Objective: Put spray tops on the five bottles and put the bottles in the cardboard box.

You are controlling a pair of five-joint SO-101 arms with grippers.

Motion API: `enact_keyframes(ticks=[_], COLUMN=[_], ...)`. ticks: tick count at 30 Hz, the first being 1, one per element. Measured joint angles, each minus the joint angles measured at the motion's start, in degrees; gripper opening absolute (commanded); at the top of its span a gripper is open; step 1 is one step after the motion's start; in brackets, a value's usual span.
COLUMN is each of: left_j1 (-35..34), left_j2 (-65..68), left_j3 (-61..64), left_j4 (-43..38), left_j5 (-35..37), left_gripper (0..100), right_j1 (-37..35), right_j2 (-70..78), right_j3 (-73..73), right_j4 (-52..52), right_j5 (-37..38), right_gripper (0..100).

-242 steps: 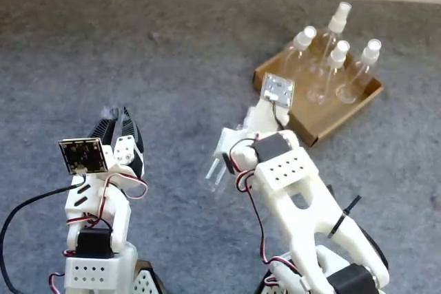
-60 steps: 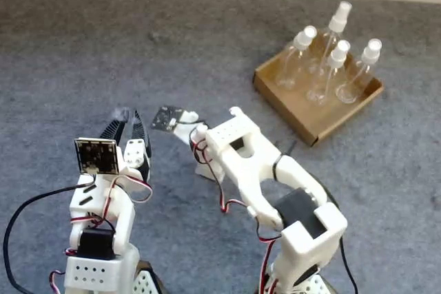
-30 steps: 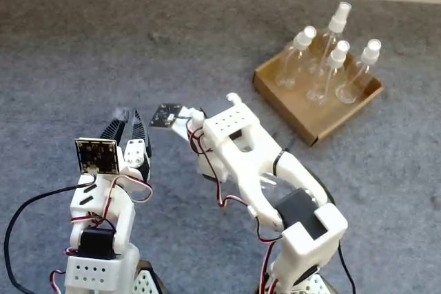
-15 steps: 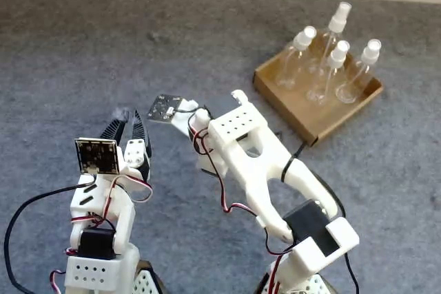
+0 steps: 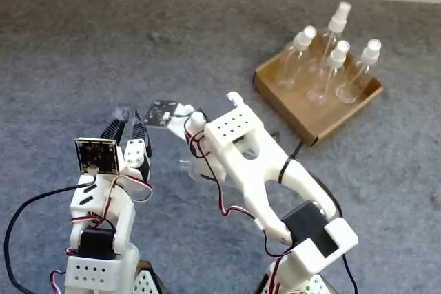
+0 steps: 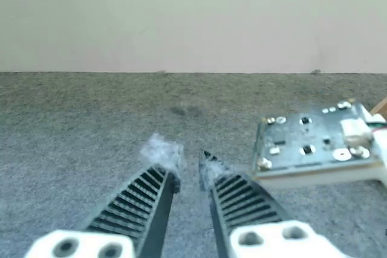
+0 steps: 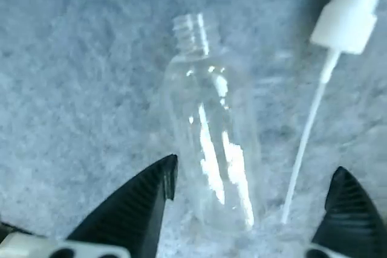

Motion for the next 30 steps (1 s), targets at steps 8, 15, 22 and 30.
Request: enact_keyframes(ticks=[8,15,22,30], left_j1=[0.0,0.0,-0.09,-0.35], left_j2=[0.0,0.0,0.0,0.0], left_j3=[0.0,0.0,0.0,0.0], left_j4=[0.0,0.0,0.0,0.0], left_j5=[0.0,0.0,0.0,0.0], left_gripper=[1,1,1,1], right_j1=[-0.09,-0.09,-0.09,-1.85], right_j2=[-9.41,-12.31,-12.4,-11.87], right_j3=[1.05,17.32,22.77,23.12], right_j4=[0.18,-14.59,-22.51,-25.32], right_j5=[1.67,3.16,3.16,3.16], right_gripper=[34.4,34.4,34.4,34.3])
